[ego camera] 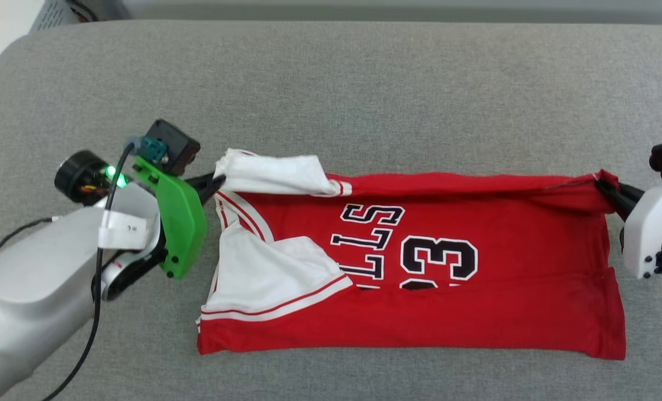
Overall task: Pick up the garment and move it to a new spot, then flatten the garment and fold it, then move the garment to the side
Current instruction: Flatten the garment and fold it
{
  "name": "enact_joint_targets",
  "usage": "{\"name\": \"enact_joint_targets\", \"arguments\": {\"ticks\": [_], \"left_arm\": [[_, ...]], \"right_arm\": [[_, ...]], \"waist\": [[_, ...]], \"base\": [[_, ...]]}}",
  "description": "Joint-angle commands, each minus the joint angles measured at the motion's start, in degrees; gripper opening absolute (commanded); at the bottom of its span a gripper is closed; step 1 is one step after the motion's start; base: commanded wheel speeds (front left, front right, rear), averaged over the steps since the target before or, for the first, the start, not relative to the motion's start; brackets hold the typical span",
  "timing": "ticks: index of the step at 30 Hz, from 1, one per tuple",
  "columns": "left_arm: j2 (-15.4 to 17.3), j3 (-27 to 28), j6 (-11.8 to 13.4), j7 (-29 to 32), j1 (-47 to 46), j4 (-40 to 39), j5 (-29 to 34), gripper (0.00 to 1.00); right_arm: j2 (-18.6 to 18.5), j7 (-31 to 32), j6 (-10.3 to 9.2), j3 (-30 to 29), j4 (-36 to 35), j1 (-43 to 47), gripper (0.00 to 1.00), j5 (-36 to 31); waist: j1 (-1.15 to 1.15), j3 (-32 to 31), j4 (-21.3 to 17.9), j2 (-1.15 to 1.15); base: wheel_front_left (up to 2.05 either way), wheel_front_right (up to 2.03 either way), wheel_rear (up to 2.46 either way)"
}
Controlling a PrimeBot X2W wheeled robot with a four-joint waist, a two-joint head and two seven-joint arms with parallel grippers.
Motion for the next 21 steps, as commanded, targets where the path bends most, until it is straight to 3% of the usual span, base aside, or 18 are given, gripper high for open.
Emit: {"name": "enact_joint_targets", "arguments": {"ticks": [1,9,21], "left_arm": [[0.79,-0.06,0.97,-0.26,2.41,-0.84,0.06,0.00],[2.52,-0.24,3.86,-1.72,12.39,-4.43,-1.76,0.00],[1.84,-0.36,5.18,-2.21,20.07,-4.03,-1.24,0.00]], "right_arm": [[-0.30,-0.66,-0.04,-0.13,-0.75,2.01,0.00,0.39],[-1.00,-1.56,-0.04,-1.12,-4.40,9.40,0.00,0.58],[-1.94,-1.46,-0.04,-6.00,-9.40,19.00,0.00,0.70]], "waist": [[0.00,-2.12,0.62,0.00],[0.00,-4.88,0.28,0.00],[0.00,-5.47,0.15,0.00]], "base": [[0.00,0.00,0.00],[0.00,0.00,0.00],[0.00,0.00,0.00]]}}
